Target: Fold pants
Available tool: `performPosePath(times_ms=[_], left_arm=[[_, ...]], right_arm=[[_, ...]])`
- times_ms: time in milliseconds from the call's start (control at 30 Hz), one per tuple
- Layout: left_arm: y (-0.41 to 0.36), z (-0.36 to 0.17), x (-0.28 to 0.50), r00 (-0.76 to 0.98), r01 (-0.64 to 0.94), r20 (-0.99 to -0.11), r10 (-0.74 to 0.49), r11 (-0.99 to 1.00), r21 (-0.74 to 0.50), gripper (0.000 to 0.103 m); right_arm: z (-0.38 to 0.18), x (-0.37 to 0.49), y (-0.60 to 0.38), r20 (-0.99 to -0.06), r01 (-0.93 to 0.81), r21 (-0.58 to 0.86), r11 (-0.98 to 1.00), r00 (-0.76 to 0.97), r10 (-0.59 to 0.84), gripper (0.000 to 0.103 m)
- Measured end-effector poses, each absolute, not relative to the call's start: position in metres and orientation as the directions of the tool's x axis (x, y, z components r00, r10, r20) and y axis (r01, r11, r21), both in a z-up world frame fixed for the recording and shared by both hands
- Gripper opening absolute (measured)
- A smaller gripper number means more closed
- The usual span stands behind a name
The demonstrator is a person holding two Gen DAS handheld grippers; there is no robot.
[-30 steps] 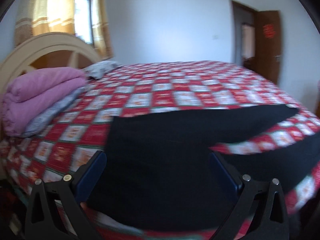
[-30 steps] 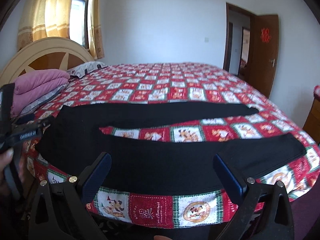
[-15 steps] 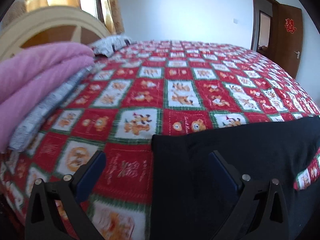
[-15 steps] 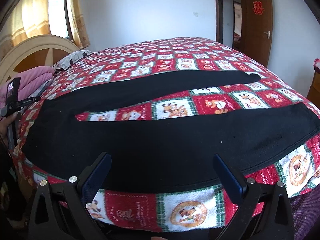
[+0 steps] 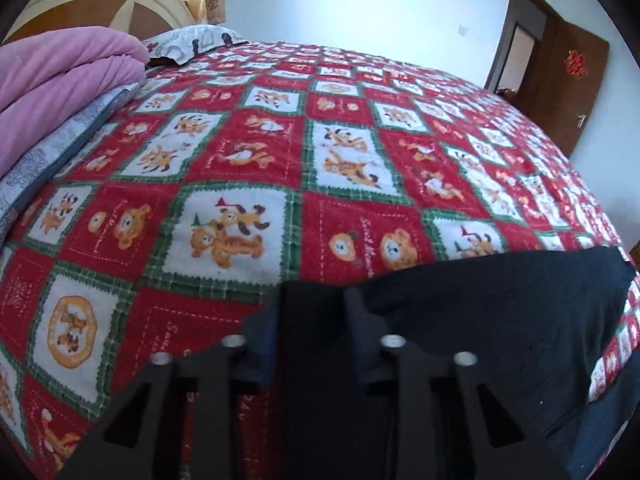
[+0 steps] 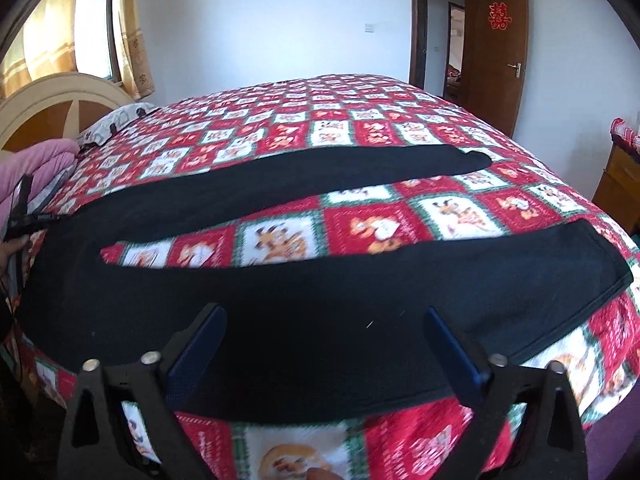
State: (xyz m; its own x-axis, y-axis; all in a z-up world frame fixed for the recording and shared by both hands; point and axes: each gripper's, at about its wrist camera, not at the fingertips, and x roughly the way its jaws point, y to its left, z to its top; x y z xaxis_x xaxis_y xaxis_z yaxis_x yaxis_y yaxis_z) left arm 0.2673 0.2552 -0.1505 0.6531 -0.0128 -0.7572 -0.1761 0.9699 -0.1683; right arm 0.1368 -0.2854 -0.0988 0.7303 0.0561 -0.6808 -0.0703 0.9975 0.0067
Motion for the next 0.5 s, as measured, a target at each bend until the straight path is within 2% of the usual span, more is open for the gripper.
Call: performPosePath(times_ms=[33,133,267,400,500], left_arm=[[0.257,-0.15,0.266,0.662,-0.171,-0.749,-0.031,0.966,-0.192,0.022],[0.264,-0.149,0.266,0.674,-0.175,-0.736,-0.067,0.953,-0.248,0.02],[0.261,-0.15,0.271,0.663,-0.177,-0.747,-0.056,0.957,-0.229,0.02],[0.258,-0.152,0.275,0.658,-0.189,-0.753,-0.026,0.962,-0.199,0.02],[0.254,-0.152,0.275,0.656,-0.194,-0.755,0.008,0.968,-0.158,0.02]], right_arm=[[-0.097,0.142,-0.29,-0.684,-0.071,0.01,0.997,0.727,0.059,0.075],[-0.09,0.162,-0.304,-0.691,-0.069,0.006,0.998,0.721,0.053,0.064],[-0.076,0.195,-0.33,-0.68,-0.025,-0.039,0.999,0.734,-0.009,0.064],[-0.065,0.249,-0.369,-0.718,0.062,0.036,0.997,0.696,-0.018,0.064],[-0.062,0.284,-0.386,-0.733,0.133,0.024,0.991,0.676,-0.073,0.064]])
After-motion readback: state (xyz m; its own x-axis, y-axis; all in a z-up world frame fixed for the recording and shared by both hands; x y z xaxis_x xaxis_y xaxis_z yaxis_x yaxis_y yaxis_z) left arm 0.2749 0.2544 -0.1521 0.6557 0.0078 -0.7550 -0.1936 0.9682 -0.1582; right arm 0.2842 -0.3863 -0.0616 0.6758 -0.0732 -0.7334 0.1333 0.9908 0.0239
